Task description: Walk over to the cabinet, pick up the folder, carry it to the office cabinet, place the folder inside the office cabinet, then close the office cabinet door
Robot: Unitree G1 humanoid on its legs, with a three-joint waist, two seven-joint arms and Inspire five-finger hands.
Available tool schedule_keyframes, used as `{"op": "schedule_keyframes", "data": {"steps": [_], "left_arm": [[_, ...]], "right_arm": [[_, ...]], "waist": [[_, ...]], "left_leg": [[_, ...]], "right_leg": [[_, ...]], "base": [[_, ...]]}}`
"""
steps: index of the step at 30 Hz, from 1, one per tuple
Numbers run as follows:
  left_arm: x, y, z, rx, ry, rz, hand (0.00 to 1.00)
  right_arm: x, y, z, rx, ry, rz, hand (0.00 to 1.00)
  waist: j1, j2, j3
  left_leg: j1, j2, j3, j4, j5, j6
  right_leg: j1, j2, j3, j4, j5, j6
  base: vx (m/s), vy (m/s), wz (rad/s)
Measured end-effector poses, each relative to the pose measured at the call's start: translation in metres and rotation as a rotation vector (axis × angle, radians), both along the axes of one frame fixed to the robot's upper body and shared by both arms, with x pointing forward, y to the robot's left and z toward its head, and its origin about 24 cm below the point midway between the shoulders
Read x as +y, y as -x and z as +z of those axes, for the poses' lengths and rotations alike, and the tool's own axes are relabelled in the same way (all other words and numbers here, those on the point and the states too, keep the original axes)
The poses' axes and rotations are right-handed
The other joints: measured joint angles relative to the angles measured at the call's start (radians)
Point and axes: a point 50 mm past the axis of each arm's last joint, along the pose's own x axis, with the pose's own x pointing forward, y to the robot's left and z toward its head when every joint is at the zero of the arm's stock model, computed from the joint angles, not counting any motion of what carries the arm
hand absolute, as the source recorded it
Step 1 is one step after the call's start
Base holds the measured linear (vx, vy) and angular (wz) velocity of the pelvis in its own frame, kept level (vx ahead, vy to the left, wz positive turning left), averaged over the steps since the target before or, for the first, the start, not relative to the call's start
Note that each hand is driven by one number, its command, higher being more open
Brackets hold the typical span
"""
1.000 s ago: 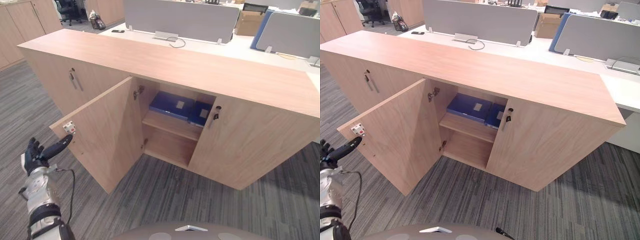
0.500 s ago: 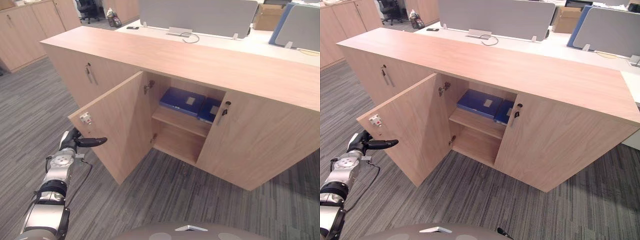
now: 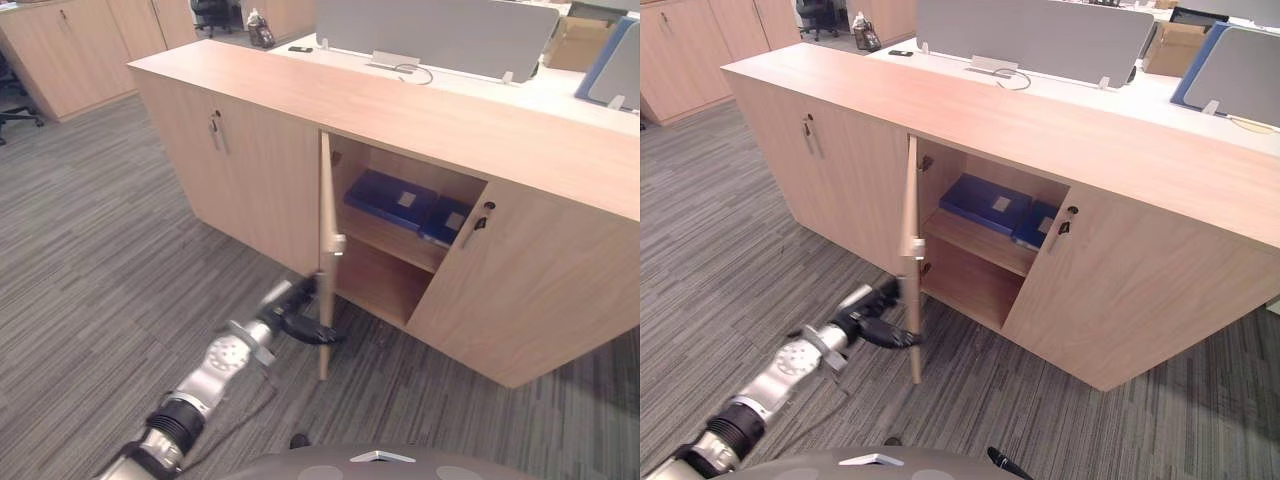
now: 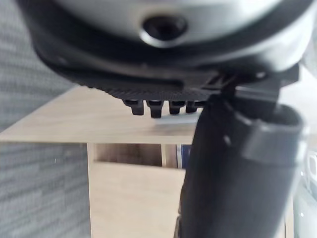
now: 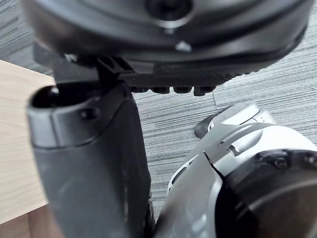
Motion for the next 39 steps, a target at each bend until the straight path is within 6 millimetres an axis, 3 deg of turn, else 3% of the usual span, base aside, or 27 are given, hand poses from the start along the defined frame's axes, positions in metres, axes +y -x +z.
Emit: {"op": "schedule_keyframes", "data": {"steps": [3, 6, 12, 15, 17, 18, 19, 20, 24, 25, 26, 28, 30, 31, 32, 33, 34, 35, 37, 39], "left_arm": [[-0.009, 0.03, -0.019, 0.171, 0.1, -0.038, 1.0], [-0.003, 0.052, -0.032, 0.301, 0.166, 0.035, 1.0], [0.013, 0.061, -0.044, 0.379, 0.23, 0.193, 1.0], [0.022, 0.064, -0.065, 0.483, 0.246, 0.384, 1.0], [0.033, 0.073, -0.079, 0.562, 0.215, 0.499, 1.0], [0.038, 0.081, -0.086, 0.607, 0.196, 0.55, 1.0], [0.044, 0.09, -0.092, 0.651, 0.178, 0.594, 1.0], [0.052, 0.096, -0.098, 0.697, 0.151, 0.647, 1.0], [0.074, 0.113, -0.109, 0.771, 0.169, 0.947, 1.0], [0.078, 0.119, -0.111, 0.78, 0.14, 0.992, 1.0], [0.082, 0.118, -0.11, 0.761, 0.106, 1.017, 1.0], [0.087, 0.115, -0.108, 0.722, 0.073, 1.03, 1.0], [0.089, 0.119, -0.109, 0.721, 0.062, 1.085, 1.0], [0.09, 0.121, -0.109, 0.715, 0.067, 1.146, 1.0], [0.09, 0.123, -0.109, 0.709, 0.068, 1.169, 1.0], [0.088, 0.125, -0.11, 0.711, 0.072, 1.2, 1.0], [0.085, 0.128, -0.111, 0.723, 0.08, 1.23, 1.0], [0.084, 0.131, -0.112, 0.733, 0.079, 1.244, 1.0], [0.092, 0.142, -0.112, 0.732, 0.057, 1.319, 1.0], [0.097, 0.148, -0.112, 0.723, 0.047, 1.364, 1.0]], "right_arm": [[0.002, -0.006, 0.0, -0.012, -0.003, 0.017, 1.0], [0.002, -0.01, 0.0, -0.012, -0.003, 0.044, 1.0], [0.001, -0.029, 0.001, -0.04, 0.004, 0.132, 1.0], [-0.003, -0.048, 0.005, -0.086, 0.023, 0.172, 1.0], [-0.001, -0.059, 0.006, -0.112, 0.026, 0.194, 1.0], [-0.001, -0.059, 0.006, -0.112, 0.026, 0.195, 1.0], [0.003, -0.058, 0.006, -0.11, 0.017, 0.194, 1.0], [0.004, -0.054, 0.005, -0.095, 0.01, 0.189, 1.0], [-0.002, -0.043, 0.004, -0.064, 0.017, 0.177, 1.0], [-0.003, -0.041, 0.004, -0.058, 0.02, 0.171, 1.0], [-0.004, -0.039, 0.004, -0.056, 0.019, 0.15, 1.0], [-0.01, -0.031, 0.004, -0.039, 0.028, 0.103, 1.0], [-0.015, -0.023, 0.004, -0.022, 0.039, 0.063, 1.0], [-0.016, -0.018, 0.003, -0.013, 0.043, 0.042, 1.0], [-0.015, -0.016, 0.003, -0.008, 0.042, 0.038, 1.0], [-0.014, -0.017, 0.003, -0.006, 0.044, 0.036, 1.0], [-0.014, -0.018, 0.003, -0.008, 0.049, 0.036, 1.0], [-0.014, -0.018, 0.003, -0.01, 0.05, 0.036, 1.0], [-0.007, -0.015, 0.002, -0.011, 0.035, 0.031, 1.0], [-0.002, -0.014, 0.001, -0.003, 0.028, 0.029, 1.0]], "waist": [[-0.017, -0.012, 0.007], [-0.014, -0.011, 0.016], [-0.014, -0.018, 0.029], [-0.017, 0.007, 0.064], [-0.017, 0.002, 0.093], [-0.017, 0.002, 0.1], [-0.02, -0.017, 0.1], [-0.037, -0.023, 0.102], [-0.029, -0.005, 0.086], [-0.027, 0.0, 0.076], [-0.028, 0.002, 0.076], [-0.016, 0.03, 0.082], [-0.014, 0.052, 0.082], [-0.011, 0.049, 0.082], [-0.007, 0.045, 0.08], [0.005, 0.046, 0.08], [0.014, 0.046, 0.08], [0.016, 0.045, 0.079], [0.007, 0.012, 0.072], [0.012, -0.002, 0.069]], "left_leg": [[0.001, -0.004, 0.007, 0.0, -0.005, 0.014], [0.003, -0.002, 0.007, 0.0, 0.0, 0.025], [0.021, 0.011, 0.033, 0.0, -0.003, 0.022], [0.035, 0.057, 0.111, 0.0, -0.018, 0.013], [0.055, 0.082, 0.173, 0.0, -0.027, 0.001], [0.057, 0.09, 0.199, 0.0, -0.036, -0.008], [0.061, 0.089, 0.221, 0.0, -0.038, -0.011], [0.063, 0.093, 0.224, 0.0, -0.041, -0.019], [0.092, 0.13, 0.32, 0.005, -0.051, -0.037], [0.081, 0.142, 0.338, 0.03, -0.067, -0.044], [0.021, 0.177, 0.337, 0.161, -0.127, -0.041], [-0.07, 0.283, 0.322, 0.437, -0.248, -0.041], [-0.079, 0.343, 0.301, 0.564, -0.313, -0.044], [-0.088, 0.348, 0.264, 0.621, -0.318, -0.046], [-0.094, 0.344, 0.236, 0.634, -0.332, -0.052], [-0.094, 0.308, 0.15, 0.6, -0.349, -0.064], [-0.088, 0.266, 0.061, 0.509, -0.34, -0.075], [-0.079, 0.248, 0.035, 0.466, -0.289, -0.094], [-0.029, 0.189, 0.059, 0.363, -0.246, -0.067], [-0.002, 0.161, 0.085, 0.303, -0.225, -0.056]], "right_leg": [[0.002, -0.004, 0.001, -0.011, 0.01, 0.007], [0.011, -0.001, -0.004, -0.017, 0.016, 0.013], [0.025, 0.008, 0.001, -0.024, 0.017, 0.014], [-0.069, 0.031, 0.029, 0.116, 0.018, 0.013], [-0.117, 0.032, -0.061, 0.19, 0.023, 0.003], [-0.129, 0.025, -0.154, 0.194, 0.021, -0.023], [-0.128, 0.011, -0.26, 0.182, 0.01, -0.049], [-0.114, 0.016, -0.297, 0.152, 0.015, -0.063], [-0.079, 0.074, -0.239, 0.037, 0.056, -0.065], [-0.08, 0.076, -0.244, 0.03, 0.056, -0.065], [-0.08, 0.079, -0.251, 0.02, 0.056, -0.064], [-0.064, 0.114, -0.267, 0.016, 0.058, -0.063], [-0.018, 0.149, -0.256, 0.015, 0.048, -0.081], [0.006, 0.15, -0.245, 0.013, 0.044, -0.091], [0.015, 0.145, -0.236, 0.014, 0.042, -0.094], [0.014, 0.135, -0.212, 0.024, 0.042, -0.094], [0.003, 0.122, -0.189, 0.037, 0.042, -0.092], [-0.005, 0.115, -0.174, 0.044, 0.039, -0.084], [-0.003, 0.077, -0.154, 0.012, 0.052, -0.052], [-0.002, 0.059, -0.135, -0.013, 0.065, -0.034]], "base": [[0.1, -0.002, -0.1], [0.13, -0.042, 0.02], [0.06, -0.044, -0.09], [-0.06, -0.002, -0.79], [-0.15, 0.014, -1.03], [-0.12, -0.026, -0.79], [-0.08, -0.086, -0.62], [-0.08, -0.131, -0.36], [-0.04, -0.112, -0.67], [0.07, -0.086, -0.43], [0.09, -0.14, -0.25], [0.07, -0.131, -0.08], [0.08, 0.004, -0.07], [0.12, 0.043, -0.11], [0.15, 0.083, -0.32], [0.13, 0.134, -0.61], [0.12, 0.16, -0.7], [0.1, 0.174, -0.56], [0.11, 0.16, -0.21], [0.14, 0.143, -0.23]]}}
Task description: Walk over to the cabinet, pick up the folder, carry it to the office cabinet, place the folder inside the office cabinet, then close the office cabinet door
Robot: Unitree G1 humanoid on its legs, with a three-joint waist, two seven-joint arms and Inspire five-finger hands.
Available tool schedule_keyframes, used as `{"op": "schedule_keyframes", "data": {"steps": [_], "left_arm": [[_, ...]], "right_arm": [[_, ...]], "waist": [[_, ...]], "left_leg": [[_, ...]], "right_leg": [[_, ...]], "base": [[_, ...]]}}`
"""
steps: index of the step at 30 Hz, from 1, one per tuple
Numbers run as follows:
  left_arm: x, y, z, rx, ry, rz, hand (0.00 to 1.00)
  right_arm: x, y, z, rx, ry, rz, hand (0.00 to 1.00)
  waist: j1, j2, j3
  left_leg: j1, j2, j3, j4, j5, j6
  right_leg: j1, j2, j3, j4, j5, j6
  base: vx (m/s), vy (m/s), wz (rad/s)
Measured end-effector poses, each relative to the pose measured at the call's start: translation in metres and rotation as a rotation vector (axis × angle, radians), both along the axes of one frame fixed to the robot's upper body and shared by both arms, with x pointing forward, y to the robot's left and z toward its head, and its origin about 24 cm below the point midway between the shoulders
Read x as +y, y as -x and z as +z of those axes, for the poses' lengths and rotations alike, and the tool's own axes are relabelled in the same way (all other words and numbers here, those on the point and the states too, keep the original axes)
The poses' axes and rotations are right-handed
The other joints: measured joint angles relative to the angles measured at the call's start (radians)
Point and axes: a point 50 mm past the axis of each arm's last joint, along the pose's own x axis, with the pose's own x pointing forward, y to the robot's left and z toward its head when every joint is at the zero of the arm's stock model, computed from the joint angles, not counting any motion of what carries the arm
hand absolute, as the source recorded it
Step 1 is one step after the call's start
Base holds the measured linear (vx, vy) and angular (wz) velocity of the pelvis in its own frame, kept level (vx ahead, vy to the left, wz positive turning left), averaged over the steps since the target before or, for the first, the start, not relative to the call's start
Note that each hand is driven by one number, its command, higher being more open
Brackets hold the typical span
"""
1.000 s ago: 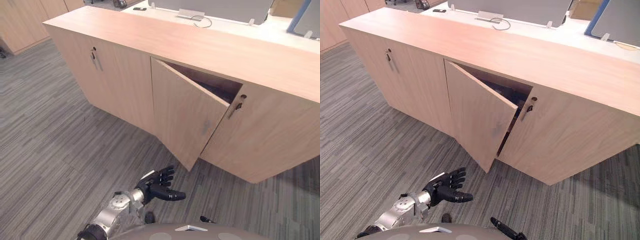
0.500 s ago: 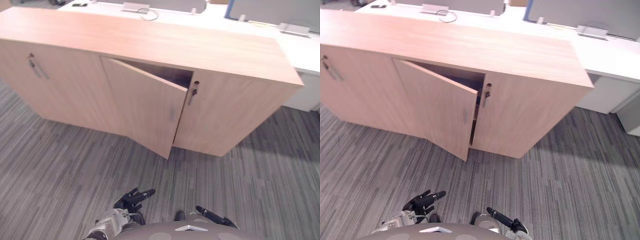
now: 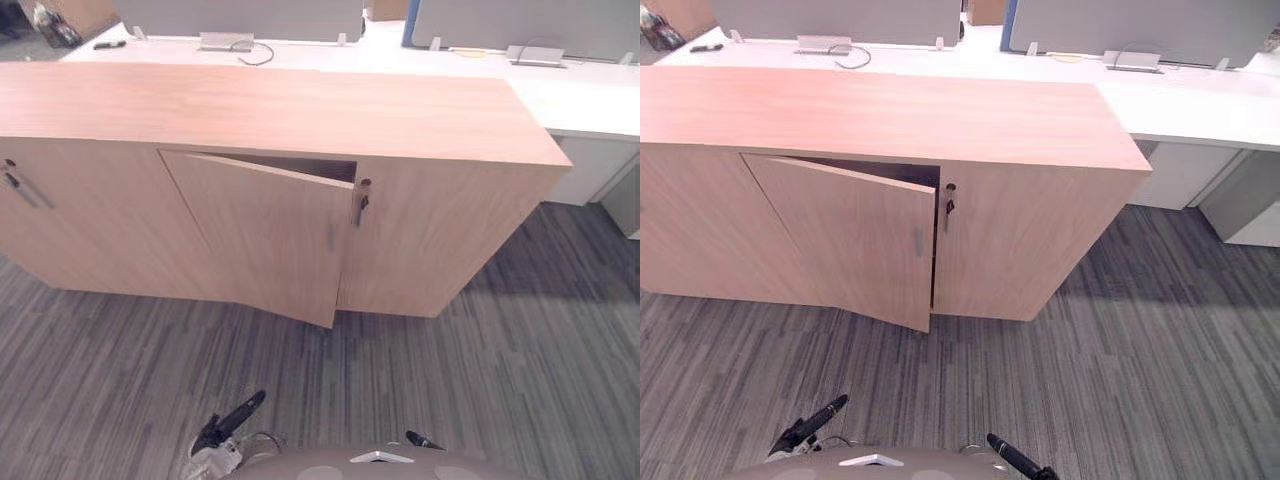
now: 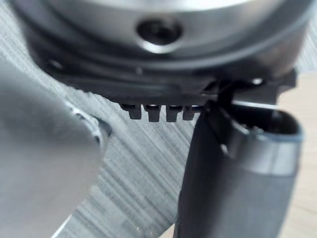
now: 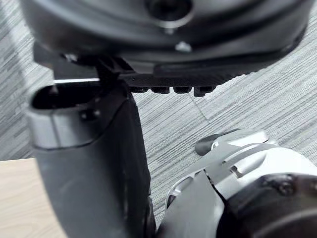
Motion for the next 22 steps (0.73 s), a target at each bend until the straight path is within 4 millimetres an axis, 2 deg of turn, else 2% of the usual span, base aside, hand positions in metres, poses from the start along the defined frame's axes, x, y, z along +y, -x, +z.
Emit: {"op": "schedule_keyframes", "data": {"steps": [1, 4, 12, 22], "left_arm": [[0.001, 0.006, -0.001, 0.015, -0.003, 0.008, 1.0], [-0.001, 0.009, -0.002, 0.02, 0.005, -0.02, 1.0], [-0.009, 0.007, -0.002, -0.047, 0.105, -0.142, 1.0], [-0.011, 0.009, -0.002, -0.033, 0.106, -0.188, 1.0]], "right_arm": [[0.002, -0.001, 0.0, -0.002, -0.003, 0.001, 1.0], [0.001, -0.002, 0.0, -0.01, -0.002, -0.006, 1.0], [0.0, -0.006, 0.001, -0.025, -0.007, 0.039, 1.0], [0.002, -0.006, 0.0, -0.021, -0.018, 0.058, 1.0]], "waist": [[-0.002, -0.019, -0.012], [-0.002, -0.012, -0.028], [-0.003, -0.005, -0.043], [-0.004, -0.013, -0.053]], "left_leg": [[0.029, -0.021, 0.01, -0.053, 0.02, 0.009], [0.062, -0.051, 0.026, -0.13, 0.042, 0.021], [0.116, -0.065, 0.062, -0.222, 0.066, 0.023], [0.162, -0.086, 0.11, -0.276, 0.085, 0.032]], "right_leg": [[0.0, -0.011, 0.005, -0.006, 0.003, 0.004], [-0.002, -0.026, 0.015, -0.02, 0.007, 0.011], [0.0, -0.026, 0.041, -0.035, 0.012, 0.017], [0.006, -0.03, 0.087, -0.068, 0.043, 0.025]], "base": [[0.11, 0.103, -0.22], [0.1, 0.09, -0.1], [0.04, 0.032, -0.14], [-0.04, 0.0, -0.14]]}}
